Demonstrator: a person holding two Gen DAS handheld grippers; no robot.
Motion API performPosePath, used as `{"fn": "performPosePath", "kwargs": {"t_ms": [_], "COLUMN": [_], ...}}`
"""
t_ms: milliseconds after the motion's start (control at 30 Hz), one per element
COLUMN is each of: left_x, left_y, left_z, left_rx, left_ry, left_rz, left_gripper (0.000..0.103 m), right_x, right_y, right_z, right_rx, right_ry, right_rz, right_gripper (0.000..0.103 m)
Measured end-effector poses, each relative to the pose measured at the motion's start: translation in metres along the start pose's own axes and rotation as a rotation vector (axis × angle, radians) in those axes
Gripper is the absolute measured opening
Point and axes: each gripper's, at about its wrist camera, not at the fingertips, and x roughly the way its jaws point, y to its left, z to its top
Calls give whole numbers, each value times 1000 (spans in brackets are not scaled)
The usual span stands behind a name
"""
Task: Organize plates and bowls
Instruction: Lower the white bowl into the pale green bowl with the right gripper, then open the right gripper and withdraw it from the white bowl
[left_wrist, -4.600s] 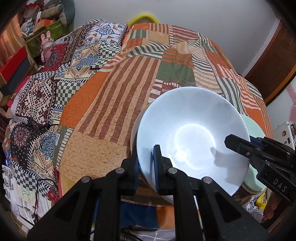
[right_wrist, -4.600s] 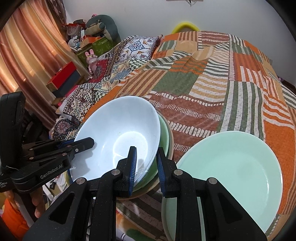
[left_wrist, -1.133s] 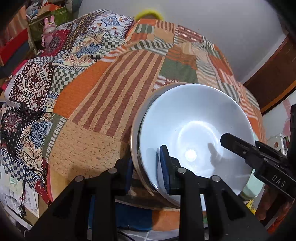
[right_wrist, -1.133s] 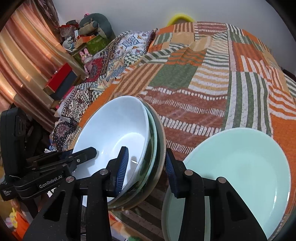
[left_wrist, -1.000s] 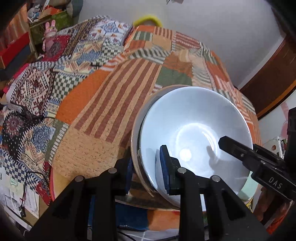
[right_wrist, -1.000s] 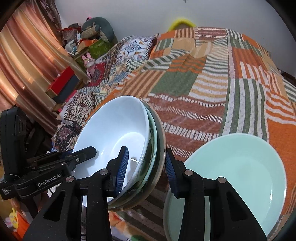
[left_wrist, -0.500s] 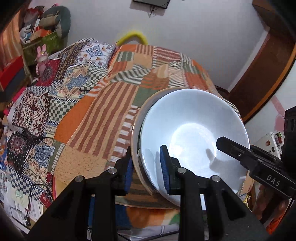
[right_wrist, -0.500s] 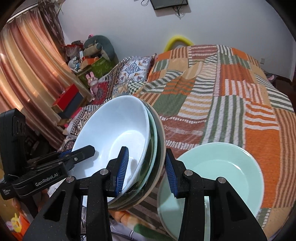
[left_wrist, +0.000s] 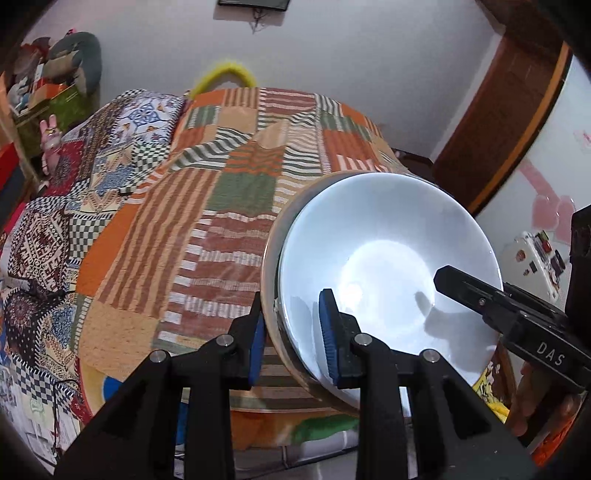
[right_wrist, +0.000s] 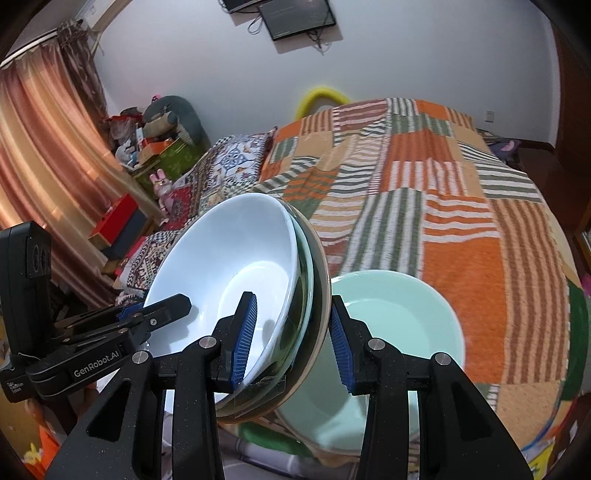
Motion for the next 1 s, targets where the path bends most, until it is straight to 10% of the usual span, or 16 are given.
{"fn": "performPosePath", "kwargs": {"t_ms": [1000], "left_x": [76], "left_y": [-53], "left_z": [-14], "left_rx": [117], "left_ry": [192], "left_rz": [-35], "left_gripper": [27], "right_x": [-8], "right_y": [-68], "right_z": [-33], "right_rx": [158], "right_ry": [60], "right_rz": [-89], "right_gripper": [36]}}
